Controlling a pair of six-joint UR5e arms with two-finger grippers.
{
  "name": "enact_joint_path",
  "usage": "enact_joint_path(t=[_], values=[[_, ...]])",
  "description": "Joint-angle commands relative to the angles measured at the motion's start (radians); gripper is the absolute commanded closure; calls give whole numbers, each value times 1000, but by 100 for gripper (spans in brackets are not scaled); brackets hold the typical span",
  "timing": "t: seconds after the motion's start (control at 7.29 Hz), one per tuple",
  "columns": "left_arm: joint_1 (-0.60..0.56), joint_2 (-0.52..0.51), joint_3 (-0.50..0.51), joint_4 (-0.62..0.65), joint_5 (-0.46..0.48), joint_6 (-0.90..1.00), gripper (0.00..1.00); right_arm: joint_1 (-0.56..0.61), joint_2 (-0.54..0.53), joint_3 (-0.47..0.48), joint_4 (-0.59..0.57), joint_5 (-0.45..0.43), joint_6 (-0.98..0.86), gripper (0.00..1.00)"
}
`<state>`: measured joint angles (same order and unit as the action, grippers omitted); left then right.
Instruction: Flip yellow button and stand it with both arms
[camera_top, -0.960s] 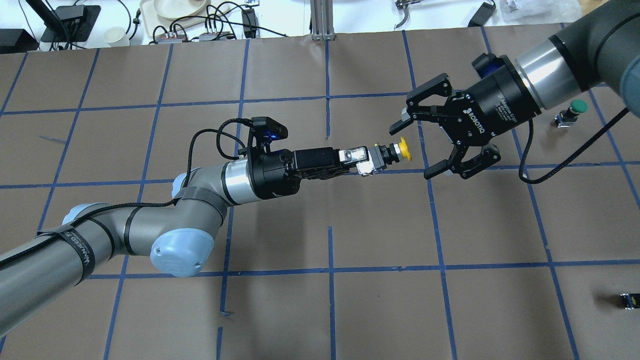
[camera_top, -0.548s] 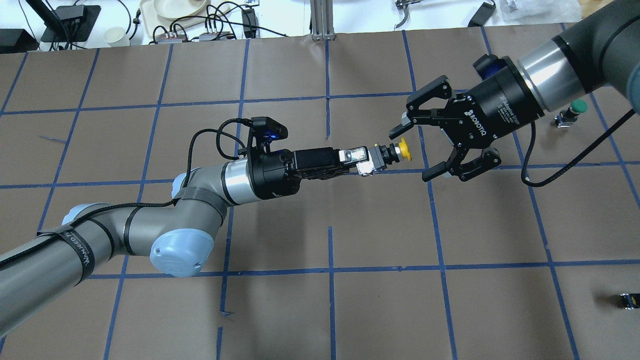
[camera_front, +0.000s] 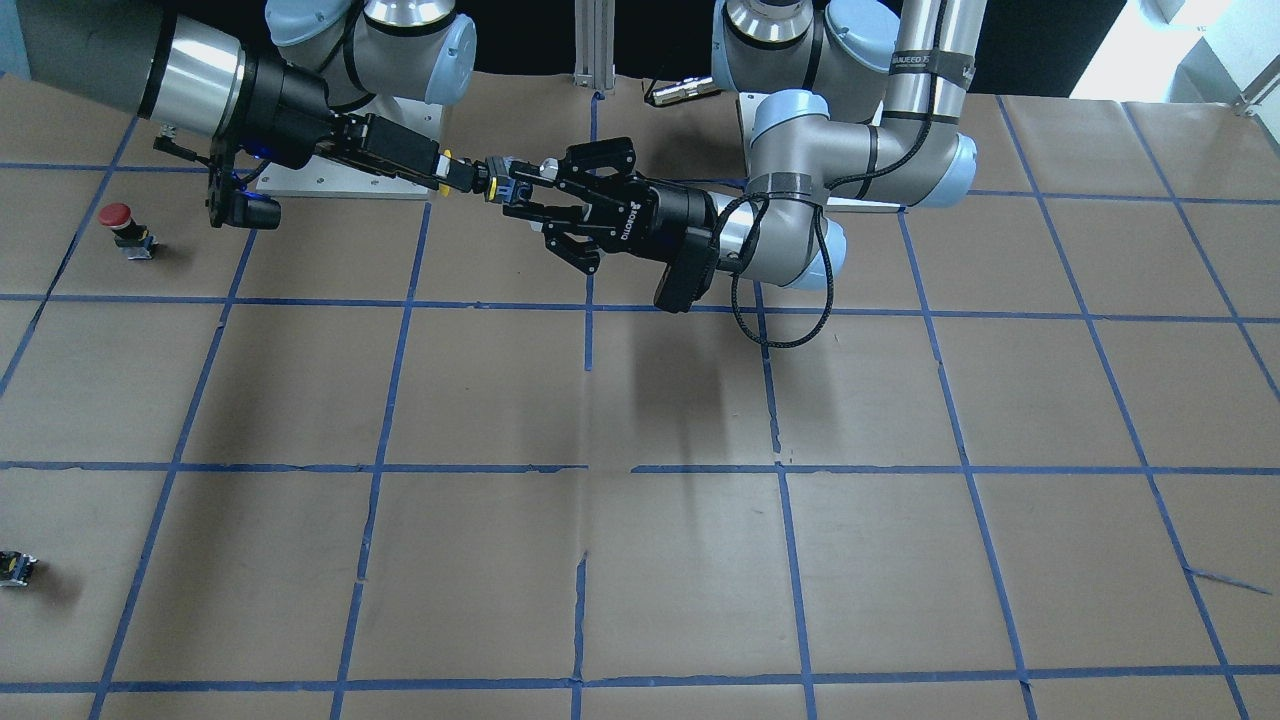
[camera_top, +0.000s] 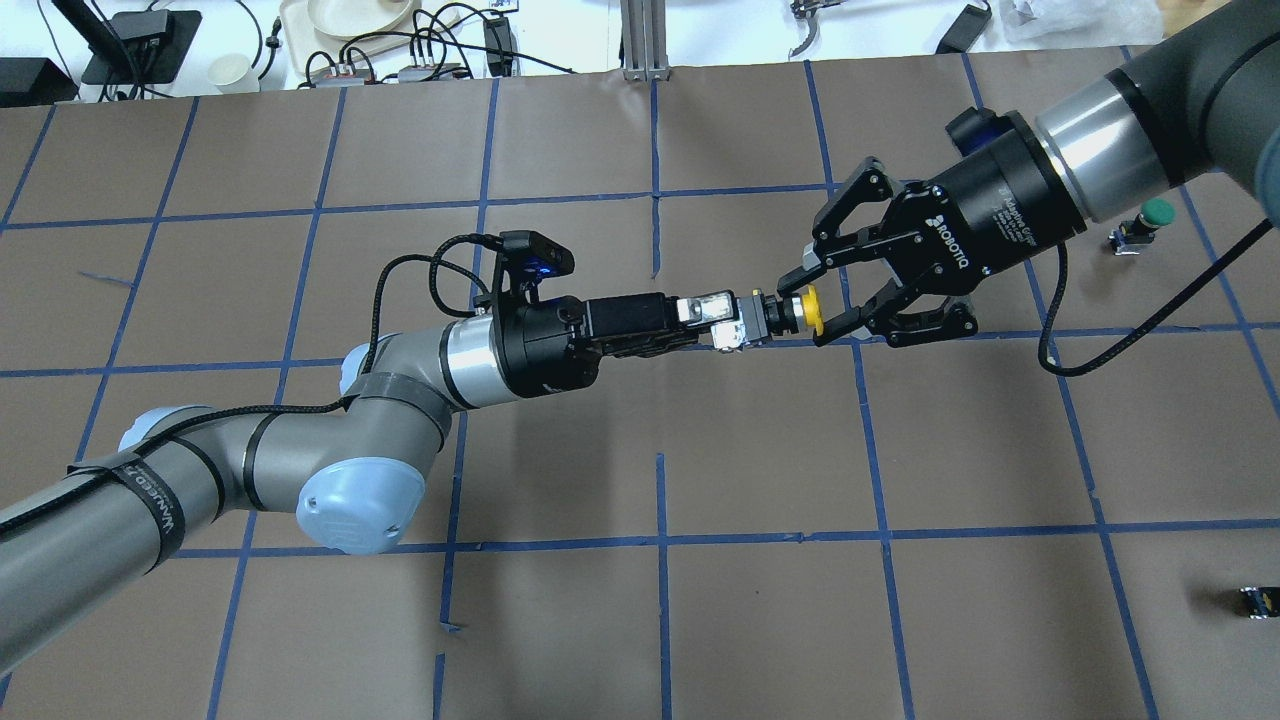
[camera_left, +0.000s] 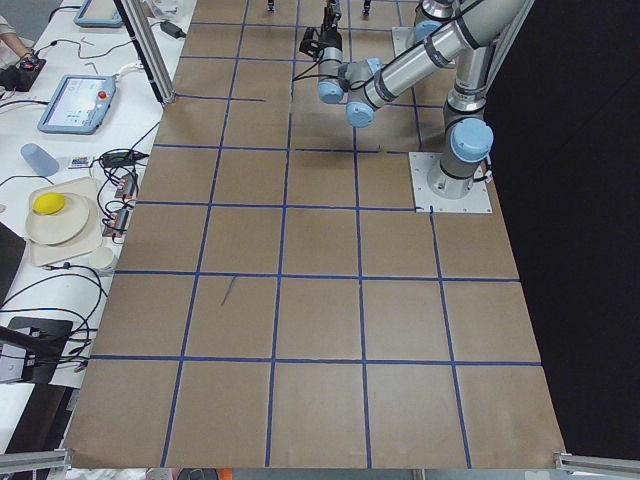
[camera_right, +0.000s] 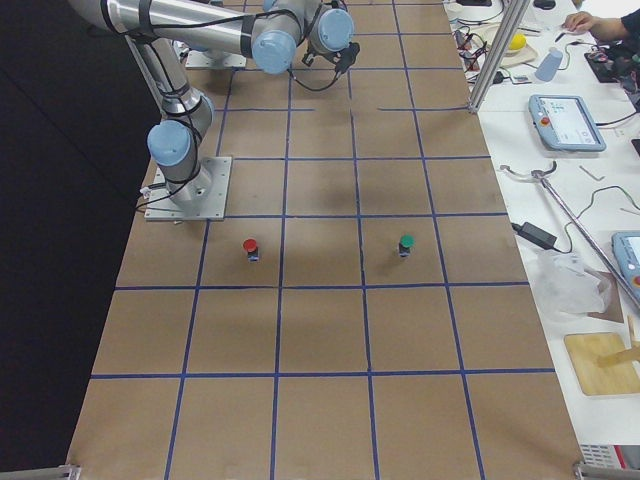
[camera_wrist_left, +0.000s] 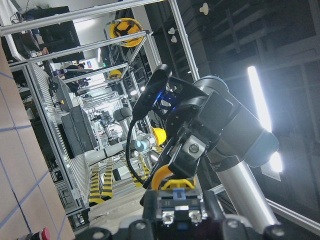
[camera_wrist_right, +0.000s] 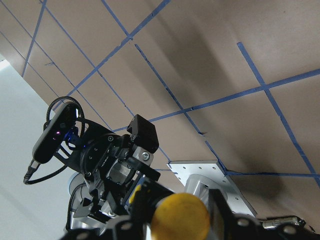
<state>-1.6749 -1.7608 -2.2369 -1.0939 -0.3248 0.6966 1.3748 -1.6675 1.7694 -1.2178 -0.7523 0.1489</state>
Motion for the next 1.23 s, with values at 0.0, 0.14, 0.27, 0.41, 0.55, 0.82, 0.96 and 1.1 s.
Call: enact_joint_path(t=[0.0,0.14,0.27,0.41,0.55,0.82,0.96,1.1], values=[[1,1,0,0,0,-5,81,0,0,-1,13,-1,0,79],[1,1,0,-1,0,-14,15,0,0,-1,17,-1,1,79],[1,1,2,2,1,-50,1,0,0,-2,17,-1,1,80],[4,0,5,6,4,-63,0,-2,2,-2,15,-1,1,80],[7,0,32,9,18,-68,0,-8,3,-4,12,-7,1,80],[32,23,123,12,273,-179,0,-46,21,-81,12,-79,0,80],[35,27,179,49,391,-262,0,-77,50,-132,41,-106,0,80],[37,29,228,169,582,-446,0,-113,76,-158,34,-196,-24,80]])
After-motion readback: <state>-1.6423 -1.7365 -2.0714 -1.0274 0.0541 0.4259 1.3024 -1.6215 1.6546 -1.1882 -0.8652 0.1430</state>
